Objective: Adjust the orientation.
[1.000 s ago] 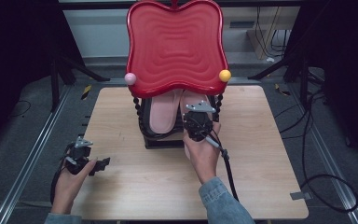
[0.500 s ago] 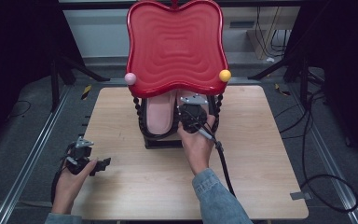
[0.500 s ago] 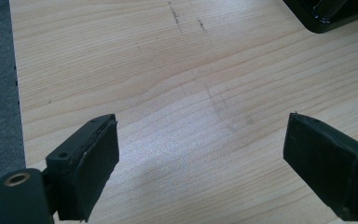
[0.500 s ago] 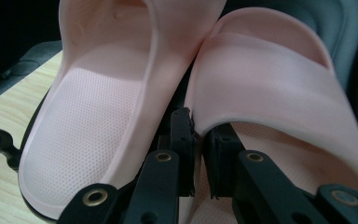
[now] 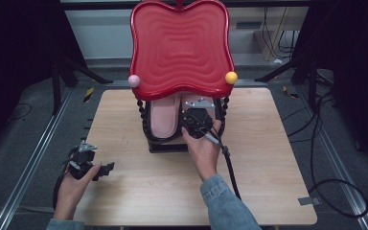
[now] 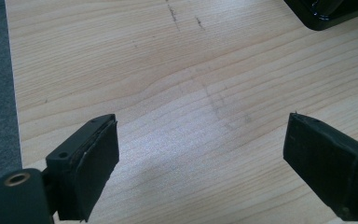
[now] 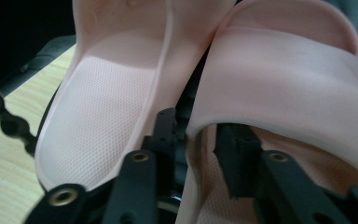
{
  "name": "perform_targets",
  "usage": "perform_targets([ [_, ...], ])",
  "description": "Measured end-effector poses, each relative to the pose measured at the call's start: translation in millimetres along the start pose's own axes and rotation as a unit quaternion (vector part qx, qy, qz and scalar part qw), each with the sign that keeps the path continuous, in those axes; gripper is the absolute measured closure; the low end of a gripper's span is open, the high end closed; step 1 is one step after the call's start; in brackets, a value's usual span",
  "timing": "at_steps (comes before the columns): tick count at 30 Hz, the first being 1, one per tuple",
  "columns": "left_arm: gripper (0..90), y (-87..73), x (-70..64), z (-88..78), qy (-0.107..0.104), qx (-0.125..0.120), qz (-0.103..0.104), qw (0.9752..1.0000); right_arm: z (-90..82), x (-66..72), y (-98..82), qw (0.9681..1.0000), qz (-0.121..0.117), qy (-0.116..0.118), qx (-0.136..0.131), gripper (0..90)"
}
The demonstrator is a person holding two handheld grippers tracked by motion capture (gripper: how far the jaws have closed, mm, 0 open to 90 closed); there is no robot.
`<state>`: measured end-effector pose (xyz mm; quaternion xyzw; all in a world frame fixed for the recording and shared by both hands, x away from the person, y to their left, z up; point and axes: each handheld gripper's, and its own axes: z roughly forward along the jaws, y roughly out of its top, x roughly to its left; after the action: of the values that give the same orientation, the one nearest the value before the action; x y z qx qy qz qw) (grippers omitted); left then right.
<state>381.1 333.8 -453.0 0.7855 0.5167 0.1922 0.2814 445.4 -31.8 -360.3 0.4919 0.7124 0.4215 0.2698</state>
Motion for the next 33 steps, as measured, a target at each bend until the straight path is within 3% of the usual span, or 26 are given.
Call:
perform_targets([
  [4, 10.0, -0.1, 0.3, -0.1, 0.000, -0.001, -0.002, 1.0000, -4.1, -0.9, -0.7, 0.9999, -0.002, 0.009, 0.006, 55.5],
  [11, 10.0, -0.4, 0.5, -0.4, 0.001, -0.001, -0.001, 1.0000, -20.1, -2.9, -3.7, 0.9992, -0.019, 0.027, 0.021, 46.8],
  [17, 10.0, -0.4, -0.1, 0.1, 0.002, 0.000, 0.001, 1.0000, -33.2, -7.9, -9.4, 0.9980, -0.035, 0.045, 0.026, 45.3],
  [20, 10.0, -0.3, -0.1, -0.2, 0.002, 0.001, 0.002, 1.0000, -40.6, -10.6, -15.8, 0.9958, -0.052, 0.067, 0.035, 45.4],
  [27, 10.0, -0.7, 0.7, -0.6, 0.004, 0.001, 0.001, 1.0000, -51.3, -18.9, -31.7, 0.9918, -0.071, 0.093, 0.052, 68.6],
  [33, 10.0, -0.2, 0.7, -2.8, 0.004, -0.001, 0.000, 1.0000, -63.5, -19.9, -42.8, 0.9860, -0.091, 0.119, 0.074, 87.1],
])
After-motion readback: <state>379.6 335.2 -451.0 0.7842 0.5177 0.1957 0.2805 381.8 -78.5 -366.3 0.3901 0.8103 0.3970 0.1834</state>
